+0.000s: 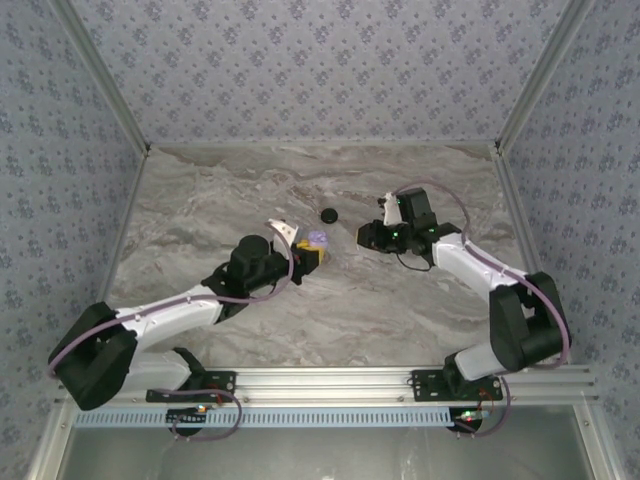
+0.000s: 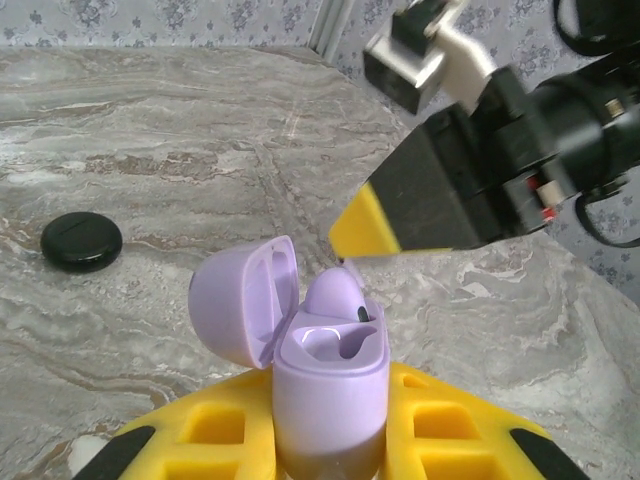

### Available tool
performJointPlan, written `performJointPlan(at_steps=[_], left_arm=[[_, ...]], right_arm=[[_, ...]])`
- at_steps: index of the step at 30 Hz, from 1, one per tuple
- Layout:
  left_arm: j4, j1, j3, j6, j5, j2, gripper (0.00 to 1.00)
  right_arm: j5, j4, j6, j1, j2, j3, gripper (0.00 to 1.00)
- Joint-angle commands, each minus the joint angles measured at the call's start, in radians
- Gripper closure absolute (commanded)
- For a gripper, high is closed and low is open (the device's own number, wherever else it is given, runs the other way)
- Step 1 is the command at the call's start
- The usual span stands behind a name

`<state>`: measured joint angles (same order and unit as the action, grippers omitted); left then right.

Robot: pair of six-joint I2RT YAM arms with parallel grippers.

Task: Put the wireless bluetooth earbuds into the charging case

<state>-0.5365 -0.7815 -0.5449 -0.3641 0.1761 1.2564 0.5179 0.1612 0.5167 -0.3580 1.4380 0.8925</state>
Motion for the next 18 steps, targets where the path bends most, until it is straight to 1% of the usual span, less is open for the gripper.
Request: performJointPlan(at_steps=[1, 5, 11, 18], left_arm=[[-0.123, -0.006, 0.004, -0.033, 0.033, 0.032, 0.8], [-0.173, -0.006, 0.007, -0.047, 0.042, 0.065, 0.79], [-0.198, -0.006, -0.01, -0.061, 0.069, 0.098, 0.79], [-0.215, -0.007, -0.03, -0.078, 0.087, 0.127, 0.8]], right_arm=[[0.036, -0.024, 0.011, 0.007, -0.071, -0.01, 0.8], [0.043, -0.002, 0.003, 0.01, -0.128, 0.014, 0.79], [0.073, 0.017, -0.007, 0.002, -0.161, 0.05, 0.79], [0.081, 0.005, -0.005, -0.025, -0.196, 0.09, 0.79]])
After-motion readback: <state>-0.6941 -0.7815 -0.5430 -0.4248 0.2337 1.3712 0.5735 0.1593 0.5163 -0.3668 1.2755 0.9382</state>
